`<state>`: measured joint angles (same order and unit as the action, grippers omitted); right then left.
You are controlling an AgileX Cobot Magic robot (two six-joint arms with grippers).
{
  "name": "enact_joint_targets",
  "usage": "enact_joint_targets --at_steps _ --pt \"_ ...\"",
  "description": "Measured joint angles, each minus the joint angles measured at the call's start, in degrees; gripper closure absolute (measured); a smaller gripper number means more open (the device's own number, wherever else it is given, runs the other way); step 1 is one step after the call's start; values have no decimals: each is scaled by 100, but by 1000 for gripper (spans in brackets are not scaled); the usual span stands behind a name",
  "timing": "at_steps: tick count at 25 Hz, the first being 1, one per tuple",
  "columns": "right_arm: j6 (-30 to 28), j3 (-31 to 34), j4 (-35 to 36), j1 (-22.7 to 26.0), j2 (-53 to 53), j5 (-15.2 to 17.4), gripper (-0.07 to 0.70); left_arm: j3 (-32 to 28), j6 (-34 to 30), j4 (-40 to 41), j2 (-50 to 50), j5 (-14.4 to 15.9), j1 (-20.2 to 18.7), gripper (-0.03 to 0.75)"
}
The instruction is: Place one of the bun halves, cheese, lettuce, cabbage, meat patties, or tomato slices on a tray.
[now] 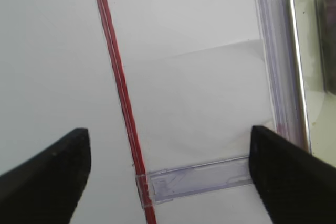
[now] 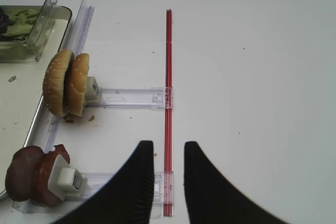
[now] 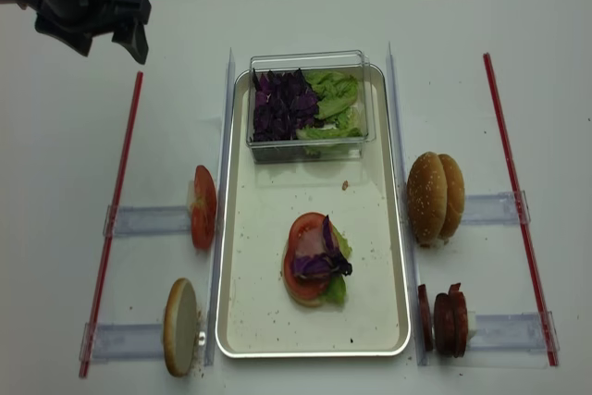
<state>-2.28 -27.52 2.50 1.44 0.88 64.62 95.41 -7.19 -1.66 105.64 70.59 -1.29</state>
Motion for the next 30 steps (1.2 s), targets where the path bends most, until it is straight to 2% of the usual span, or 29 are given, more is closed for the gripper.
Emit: enact_joint_targets --at_steps 9,20,24,30 --pt "0 0 0 0 0 0 438 0 -37 0 -35 0 0 154" --pt "0 0 0 0 0 0 438 -52 -38 31 -750 22 0 169" --pt "0 0 0 0 0 0 438 -266 -38 114 -1205 35 0 170" --pt "0 0 0 0 0 0 438 -988 -38 123 -1925 43 0 170"
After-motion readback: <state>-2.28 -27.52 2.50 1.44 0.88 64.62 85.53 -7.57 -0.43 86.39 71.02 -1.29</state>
